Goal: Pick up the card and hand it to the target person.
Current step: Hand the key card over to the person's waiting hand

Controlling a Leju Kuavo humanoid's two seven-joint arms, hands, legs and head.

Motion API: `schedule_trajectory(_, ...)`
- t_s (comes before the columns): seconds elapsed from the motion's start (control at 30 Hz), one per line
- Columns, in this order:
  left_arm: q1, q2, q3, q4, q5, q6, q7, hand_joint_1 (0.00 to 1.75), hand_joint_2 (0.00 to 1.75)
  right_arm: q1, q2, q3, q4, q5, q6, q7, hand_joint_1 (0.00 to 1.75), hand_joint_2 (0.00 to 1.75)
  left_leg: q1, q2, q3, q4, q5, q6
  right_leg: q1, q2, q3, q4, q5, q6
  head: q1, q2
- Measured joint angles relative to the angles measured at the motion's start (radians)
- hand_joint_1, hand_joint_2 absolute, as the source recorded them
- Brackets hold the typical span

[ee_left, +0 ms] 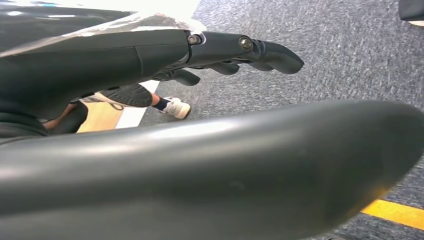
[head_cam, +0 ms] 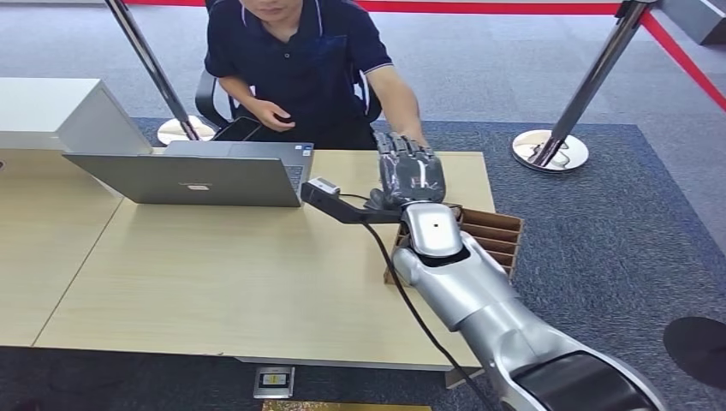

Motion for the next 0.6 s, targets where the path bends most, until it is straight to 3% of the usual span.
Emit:
schedule_trajectory(0.07, 0.000, 0.000, 0.000, 0.000, -0.001, 0.000, 0.004, 0.00, 0.00, 0.000, 0.002, 0.000, 0.004, 0.001, -0.002, 0.002, 0.00, 0.00, 0.000, 0.000, 0.000, 0.000, 0.000, 0.000, 0.000, 0.000, 0.000, 0.000, 0.000, 0.000, 0.000, 0.000)
schedule_trajectory(0.37, 0.000, 0.000, 0.000, 0.000, -0.002, 0.000, 0.007, 0.00, 0.00, 0.035, -0.008, -0.002, -0.001, 0.014, -0.061, 0.021, 0.00, 0.00, 0.000, 0.000, 0.001, 0.000, 0.000, 0.000, 0.000, 0.000, 0.000, 0.000, 0.000, 0.000, 0.000, 0.000)
schedule_trajectory(0.6, 0.003, 0.000, 0.000, 0.000, -0.001, 0.007, 0.012, 0.00, 0.00, 0.236, -0.112, -0.088, -0.263, 0.093, -0.115, 0.072, 0.00, 0.00, 0.000, -0.001, 0.000, 0.001, 0.000, 0.001, 0.000, 0.000, 0.001, -0.002, 0.000, 0.000, 0.000, 0.000)
